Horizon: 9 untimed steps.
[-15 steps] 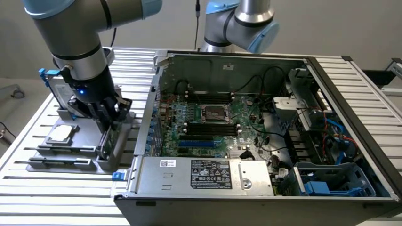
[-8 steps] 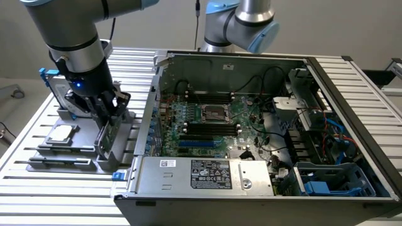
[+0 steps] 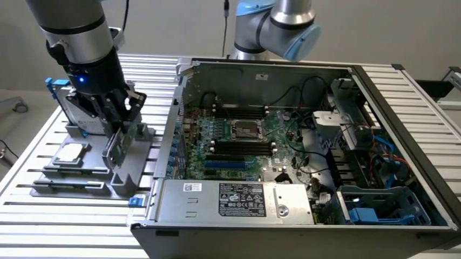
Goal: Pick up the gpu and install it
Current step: 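Pick up the gpu and move the gpu toward the slot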
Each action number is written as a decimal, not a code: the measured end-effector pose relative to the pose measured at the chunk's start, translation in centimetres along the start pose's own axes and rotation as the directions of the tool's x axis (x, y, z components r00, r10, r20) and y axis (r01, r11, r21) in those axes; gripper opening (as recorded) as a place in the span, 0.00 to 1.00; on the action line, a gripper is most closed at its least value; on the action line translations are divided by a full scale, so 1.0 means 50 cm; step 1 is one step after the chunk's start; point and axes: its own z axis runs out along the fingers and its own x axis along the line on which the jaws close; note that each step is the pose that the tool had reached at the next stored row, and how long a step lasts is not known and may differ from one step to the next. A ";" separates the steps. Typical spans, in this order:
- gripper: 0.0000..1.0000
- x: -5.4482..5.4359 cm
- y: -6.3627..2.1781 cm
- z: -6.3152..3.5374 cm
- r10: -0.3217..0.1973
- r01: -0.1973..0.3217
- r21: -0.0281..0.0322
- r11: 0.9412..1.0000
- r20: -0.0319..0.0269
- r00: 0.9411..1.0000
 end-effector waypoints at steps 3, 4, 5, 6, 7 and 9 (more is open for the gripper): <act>0.27 0.001 0.002 -0.027 0.000 0.000 0.000 1.000 0.000 1.000; 0.27 0.001 0.002 -0.036 0.000 0.000 0.000 1.000 0.000 1.000; 0.27 0.002 0.003 -0.045 0.000 0.000 0.000 1.000 0.000 1.000; 0.27 0.002 0.004 -0.054 0.000 0.000 0.000 1.000 0.000 1.000; 0.27 0.002 0.004 -0.063 0.000 0.000 0.000 1.000 0.000 1.000; 0.27 0.002 0.005 -0.082 0.000 0.000 0.000 1.000 0.000 1.000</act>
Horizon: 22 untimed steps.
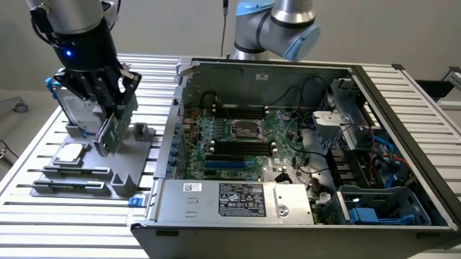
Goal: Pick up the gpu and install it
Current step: 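Pick up the gpu and move the gpu toward the slot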
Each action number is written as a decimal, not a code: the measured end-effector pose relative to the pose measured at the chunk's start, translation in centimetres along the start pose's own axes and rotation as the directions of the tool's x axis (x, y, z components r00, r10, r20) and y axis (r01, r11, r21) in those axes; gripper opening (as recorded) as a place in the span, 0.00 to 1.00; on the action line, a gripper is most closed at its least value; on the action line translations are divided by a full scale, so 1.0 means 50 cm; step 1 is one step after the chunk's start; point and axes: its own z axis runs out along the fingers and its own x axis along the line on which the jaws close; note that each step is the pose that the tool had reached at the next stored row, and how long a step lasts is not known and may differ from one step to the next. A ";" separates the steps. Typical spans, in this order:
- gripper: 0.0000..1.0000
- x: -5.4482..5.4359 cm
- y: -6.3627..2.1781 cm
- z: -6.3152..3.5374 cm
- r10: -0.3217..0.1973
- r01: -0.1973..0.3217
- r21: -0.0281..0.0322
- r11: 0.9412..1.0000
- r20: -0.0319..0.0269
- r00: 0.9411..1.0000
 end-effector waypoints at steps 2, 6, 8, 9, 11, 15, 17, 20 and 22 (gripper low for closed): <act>0.27 -0.002 0.001 -0.018 0.000 0.000 0.000 1.000 0.000 1.000; 0.27 -0.025 0.005 -0.055 -0.001 0.001 -0.002 1.000 -0.002 1.000; 0.27 -0.042 0.008 -0.074 -0.002 0.002 -0.004 1.000 -0.003 1.000; 0.27 -0.051 0.009 -0.083 -0.003 0.003 -0.005 1.000 -0.004 1.000; 0.27 -0.068 0.011 -0.102 -0.004 0.004 -0.007 1.000 -0.006 1.000; 0.27 -0.103 0.016 -0.139 -0.004 0.004 -0.011 1.000 -0.011 1.000; 0.27 -0.120 0.018 -0.158 -0.004 0.004 -0.012 1.000 -0.014 1.000; 0.27 -0.147 0.022 -0.184 -0.004 0.004 -0.014 1.000 -0.019 1.000; 0.27 -0.165 0.023 -0.192 -0.004 0.004 -0.015 1.000 -0.023 1.000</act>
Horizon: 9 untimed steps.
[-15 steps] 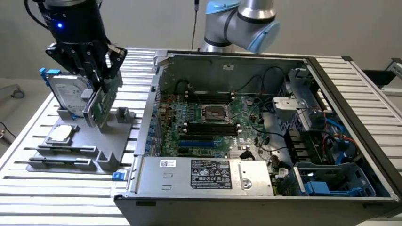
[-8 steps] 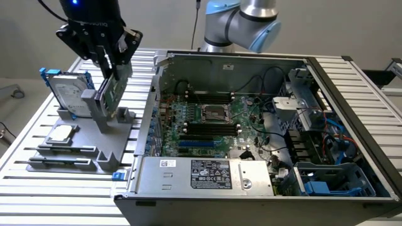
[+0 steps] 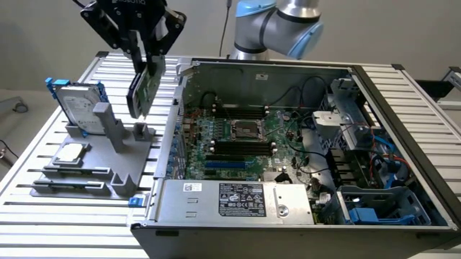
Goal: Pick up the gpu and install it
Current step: 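Pick up the gpu and move the gpu toward the slot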
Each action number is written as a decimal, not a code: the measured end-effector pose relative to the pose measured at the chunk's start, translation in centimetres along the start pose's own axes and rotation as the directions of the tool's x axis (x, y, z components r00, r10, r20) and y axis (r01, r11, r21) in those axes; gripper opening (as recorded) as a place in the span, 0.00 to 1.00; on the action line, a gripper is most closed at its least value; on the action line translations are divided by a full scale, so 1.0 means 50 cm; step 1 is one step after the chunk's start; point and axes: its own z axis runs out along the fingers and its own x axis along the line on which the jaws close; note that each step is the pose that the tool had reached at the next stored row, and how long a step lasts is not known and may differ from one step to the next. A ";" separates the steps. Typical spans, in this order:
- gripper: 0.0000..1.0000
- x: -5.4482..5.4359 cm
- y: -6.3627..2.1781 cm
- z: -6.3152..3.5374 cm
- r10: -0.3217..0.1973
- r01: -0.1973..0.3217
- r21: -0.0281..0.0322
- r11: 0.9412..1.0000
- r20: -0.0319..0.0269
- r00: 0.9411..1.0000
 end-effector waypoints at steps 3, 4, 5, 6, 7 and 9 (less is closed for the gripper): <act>0.27 -0.027 0.002 -0.005 0.000 0.000 -0.002 1.000 -0.003 1.000; 0.27 -0.036 0.002 -0.005 0.000 0.000 -0.002 1.000 -0.004 1.000; 0.27 -0.045 0.003 -0.006 0.000 0.000 -0.003 1.000 -0.004 1.000; 0.27 -0.054 0.003 -0.006 0.000 0.000 -0.003 1.000 -0.004 1.000; 0.27 -0.064 0.004 -0.006 0.000 0.000 -0.004 1.000 -0.004 1.000; 0.27 -0.082 0.005 -0.005 0.000 0.000 -0.004 1.000 -0.004 1.000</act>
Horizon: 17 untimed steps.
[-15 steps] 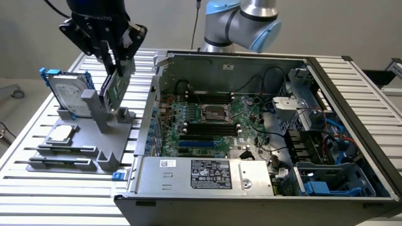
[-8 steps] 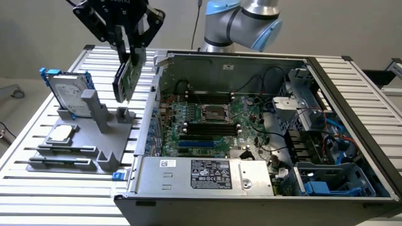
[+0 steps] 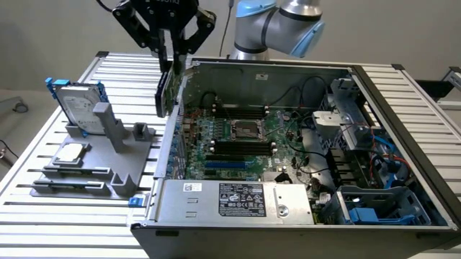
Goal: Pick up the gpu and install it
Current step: 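Pick up the gpu and move the gpu toward the slot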
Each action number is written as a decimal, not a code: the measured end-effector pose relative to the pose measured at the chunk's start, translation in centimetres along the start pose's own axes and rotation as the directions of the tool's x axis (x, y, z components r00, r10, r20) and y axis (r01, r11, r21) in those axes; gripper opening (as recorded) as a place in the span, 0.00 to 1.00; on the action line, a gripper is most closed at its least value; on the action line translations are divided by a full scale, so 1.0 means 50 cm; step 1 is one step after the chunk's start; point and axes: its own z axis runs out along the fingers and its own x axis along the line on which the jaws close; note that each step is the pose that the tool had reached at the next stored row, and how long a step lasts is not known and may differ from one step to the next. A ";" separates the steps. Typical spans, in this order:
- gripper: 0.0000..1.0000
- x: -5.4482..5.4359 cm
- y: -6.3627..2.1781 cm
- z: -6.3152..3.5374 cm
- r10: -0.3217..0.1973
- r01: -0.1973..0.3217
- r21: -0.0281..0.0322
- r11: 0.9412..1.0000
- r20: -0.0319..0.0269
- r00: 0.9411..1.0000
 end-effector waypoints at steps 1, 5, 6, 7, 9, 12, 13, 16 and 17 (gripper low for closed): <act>0.27 -0.009 0.000 0.002 0.000 0.000 0.000 1.000 0.000 1.000; 0.27 -0.047 0.002 0.014 0.000 0.000 0.000 1.000 0.000 1.000; 0.27 -0.056 0.002 0.017 0.000 0.000 0.001 1.000 0.000 1.000; 0.27 -0.065 0.003 0.020 0.000 0.000 0.001 1.000 0.000 1.000; 0.27 -0.083 0.004 0.026 0.000 0.000 0.002 1.000 0.000 1.000; 0.27 -0.111 0.006 0.036 0.000 0.000 0.004 1.000 0.000 1.000; 0.27 -0.121 0.007 0.039 0.000 0.000 0.004 1.000 0.000 1.000; 0.27 -0.148 0.010 0.048 0.000 0.000 0.007 1.000 0.000 1.000; 0.27 -0.157 0.011 0.052 0.000 0.000 0.008 1.000 0.000 1.000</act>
